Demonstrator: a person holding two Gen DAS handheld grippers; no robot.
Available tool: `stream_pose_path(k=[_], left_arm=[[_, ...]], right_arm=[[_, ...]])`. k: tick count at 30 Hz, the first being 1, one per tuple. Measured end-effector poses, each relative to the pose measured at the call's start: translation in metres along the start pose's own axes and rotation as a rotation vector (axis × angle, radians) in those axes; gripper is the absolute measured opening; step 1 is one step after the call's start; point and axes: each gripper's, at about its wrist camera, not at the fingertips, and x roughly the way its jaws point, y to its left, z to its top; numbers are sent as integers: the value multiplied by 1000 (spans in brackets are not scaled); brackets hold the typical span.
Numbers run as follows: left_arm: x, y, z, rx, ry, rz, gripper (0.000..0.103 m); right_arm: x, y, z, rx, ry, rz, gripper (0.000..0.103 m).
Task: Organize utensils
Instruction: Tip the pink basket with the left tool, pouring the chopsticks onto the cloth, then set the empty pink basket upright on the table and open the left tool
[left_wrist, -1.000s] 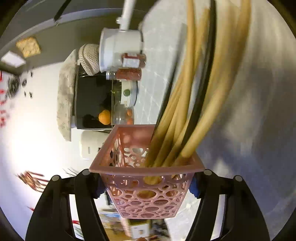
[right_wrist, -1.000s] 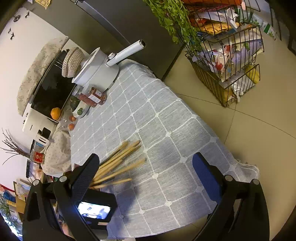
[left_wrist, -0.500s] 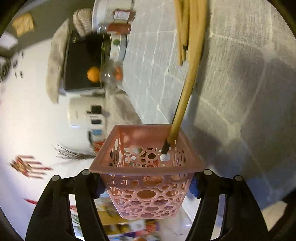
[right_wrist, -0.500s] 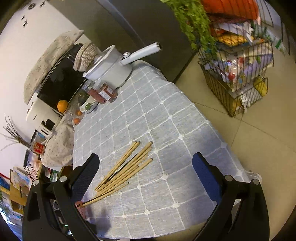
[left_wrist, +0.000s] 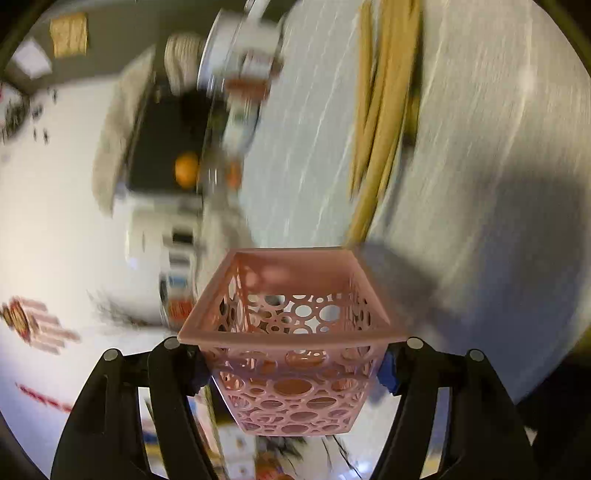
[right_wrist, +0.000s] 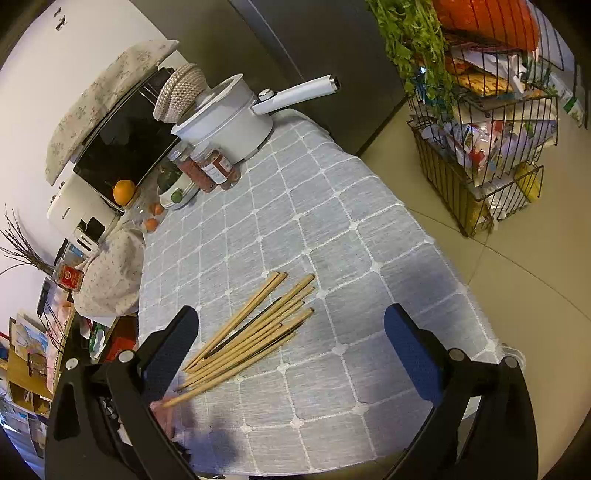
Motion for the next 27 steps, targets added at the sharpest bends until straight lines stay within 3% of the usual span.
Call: stream_pose_path(k=[2, 4, 7, 11, 14, 16, 20, 27], left_arm=[[3, 17, -20, -73, 35, -47, 65], [3, 41, -27, -207, 57, -126, 65], [6, 83, -15, -472, 40, -323, 65], [27, 139, 29, -833, -85, -614, 65], [57, 163, 76, -1005, -151, -714, 65], [82, 172, 109, -1094, -179, -743, 65], [136, 167, 163, -1175, -153, -737, 65], [189, 147, 197, -1261, -138, -661, 65]], right_arm=[[-1, 0, 1, 7, 0, 12, 98], [-2, 2, 0, 7, -14, 11, 98], [-4, 9, -2, -17, -57, -16, 98], [-12, 19, -5, -80, -171, -92, 98], [-20, 26, -8, -129, -278, -142, 98], [-18, 32, -9, -181, -309, -177, 98], [-6, 27, -3, -192, -263, -195, 98], [12, 21, 5, -200, -203, -209, 98]])
